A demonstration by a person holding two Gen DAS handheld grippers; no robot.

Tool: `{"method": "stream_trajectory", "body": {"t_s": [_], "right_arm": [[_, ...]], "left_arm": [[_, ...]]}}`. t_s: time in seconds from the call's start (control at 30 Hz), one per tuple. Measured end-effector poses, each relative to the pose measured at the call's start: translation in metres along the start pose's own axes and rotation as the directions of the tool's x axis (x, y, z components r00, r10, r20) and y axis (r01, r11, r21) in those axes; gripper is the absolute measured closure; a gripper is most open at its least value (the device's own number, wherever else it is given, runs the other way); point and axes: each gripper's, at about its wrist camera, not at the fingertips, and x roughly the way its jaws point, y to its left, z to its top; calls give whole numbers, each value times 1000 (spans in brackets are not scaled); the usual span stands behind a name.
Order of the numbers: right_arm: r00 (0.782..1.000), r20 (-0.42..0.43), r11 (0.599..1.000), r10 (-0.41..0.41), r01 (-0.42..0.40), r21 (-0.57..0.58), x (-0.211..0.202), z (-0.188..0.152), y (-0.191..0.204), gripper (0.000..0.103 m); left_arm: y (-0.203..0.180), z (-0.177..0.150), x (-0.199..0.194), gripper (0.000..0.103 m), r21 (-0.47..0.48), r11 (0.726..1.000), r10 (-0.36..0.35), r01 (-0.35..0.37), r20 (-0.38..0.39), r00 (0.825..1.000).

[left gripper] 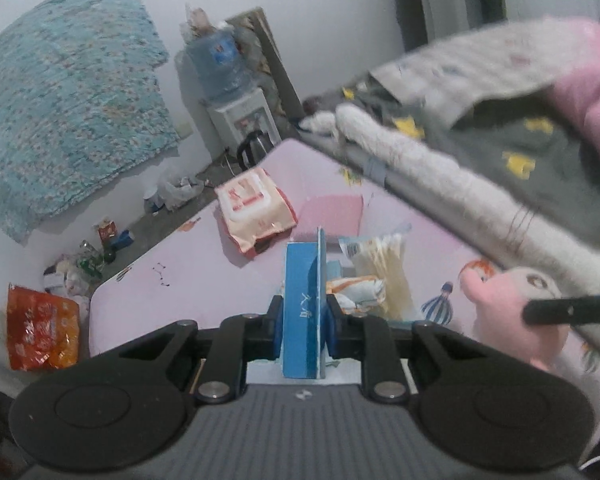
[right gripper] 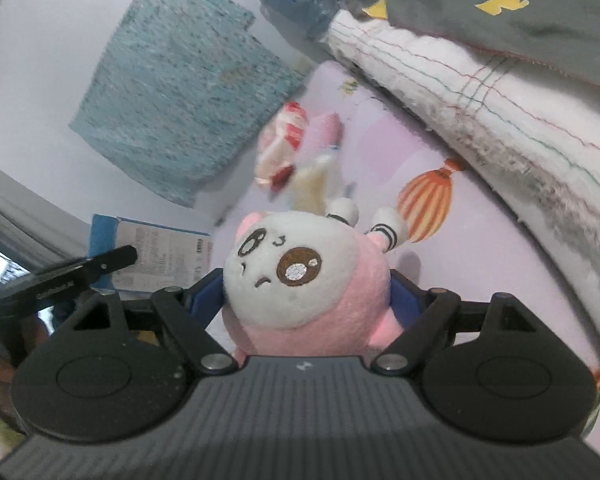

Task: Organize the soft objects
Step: 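Carry both items over the box and open the left tool to drop the tissue box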

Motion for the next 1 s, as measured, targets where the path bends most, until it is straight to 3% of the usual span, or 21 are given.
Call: {"method": "stream_trajectory", "body": {"t_s": [0.17,0.3,0.43,0.53,0.63,0.8,0.9,1.0], "right_arm": [[997,0,996,83,-83,-28,-23,-5,30,19],[985,-33,981,167,-170,-93,-32,-10,68,19],[956,-125,954,265,-279,-114,-18,-25,106,19],[924,-221,933,312,-342,-110,4,-42,135,19],[896,-303,921,326,-374,-114,25,-64,162,19],[869,-382,914,315,-386,-125,41,-101,193,19],[868,-399,919,295,-373,-131,41,-114,200,19],[875,-397,926,278,-354,-130,39,-122,201,18]], "left_arm": [[34,-14,-55,83,-117,993,20,-11,74,997],[73,-36,-109,83,-214,975,88,-58,131,987],[109,-69,-156,83,-281,949,194,-146,153,969],[130,-100,-173,82,-309,928,256,-208,125,958],[146,-131,-168,82,-327,908,294,-261,55,954],[167,-181,-114,82,-313,885,323,-344,-119,939],[182,-204,-82,82,-313,887,281,-340,-218,935],[184,-215,-44,82,-255,892,290,-372,-308,906]]}}
